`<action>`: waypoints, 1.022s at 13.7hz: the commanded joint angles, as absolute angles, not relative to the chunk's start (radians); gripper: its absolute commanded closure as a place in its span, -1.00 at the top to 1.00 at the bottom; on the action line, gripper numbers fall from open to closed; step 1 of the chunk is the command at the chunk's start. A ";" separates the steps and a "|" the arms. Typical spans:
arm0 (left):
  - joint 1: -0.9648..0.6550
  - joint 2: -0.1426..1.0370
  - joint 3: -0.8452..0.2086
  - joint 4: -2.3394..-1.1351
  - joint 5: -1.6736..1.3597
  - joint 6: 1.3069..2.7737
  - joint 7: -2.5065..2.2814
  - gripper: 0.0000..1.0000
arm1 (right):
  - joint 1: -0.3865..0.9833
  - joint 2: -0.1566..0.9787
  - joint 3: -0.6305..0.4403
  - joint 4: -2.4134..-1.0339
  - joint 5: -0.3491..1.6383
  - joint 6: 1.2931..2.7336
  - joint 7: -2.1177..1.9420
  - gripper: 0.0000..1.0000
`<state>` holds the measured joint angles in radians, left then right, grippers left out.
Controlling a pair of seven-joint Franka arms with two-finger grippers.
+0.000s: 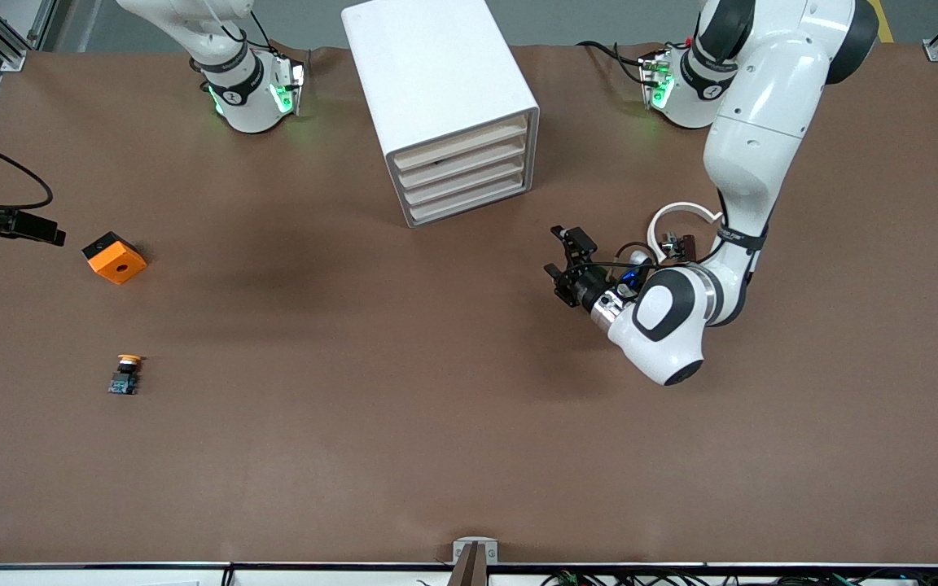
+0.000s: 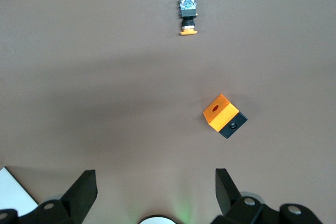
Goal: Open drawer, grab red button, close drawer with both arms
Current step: 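Reach the left gripper to the white cabinet's drawer front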
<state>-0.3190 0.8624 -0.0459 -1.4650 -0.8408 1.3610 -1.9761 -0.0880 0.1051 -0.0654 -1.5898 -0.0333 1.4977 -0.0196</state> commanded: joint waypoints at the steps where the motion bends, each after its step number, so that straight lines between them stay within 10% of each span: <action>1: -0.334 0.891 -0.099 -1.450 -0.877 1.290 -2.071 1.00 | -0.087 0.115 -0.061 -1.565 -0.020 1.479 0.068 1.00; 14: -0.463 0.881 -0.173 -1.575 -0.877 1.206 -2.138 0.15 | 0.041 0.110 -0.058 -1.565 0.006 1.474 0.349 1.00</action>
<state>-0.4427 0.8948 -0.1758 -1.5429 -0.8590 1.2181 -2.1241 0.0157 0.1058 -0.0535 -1.5834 -0.0077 1.4907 0.2999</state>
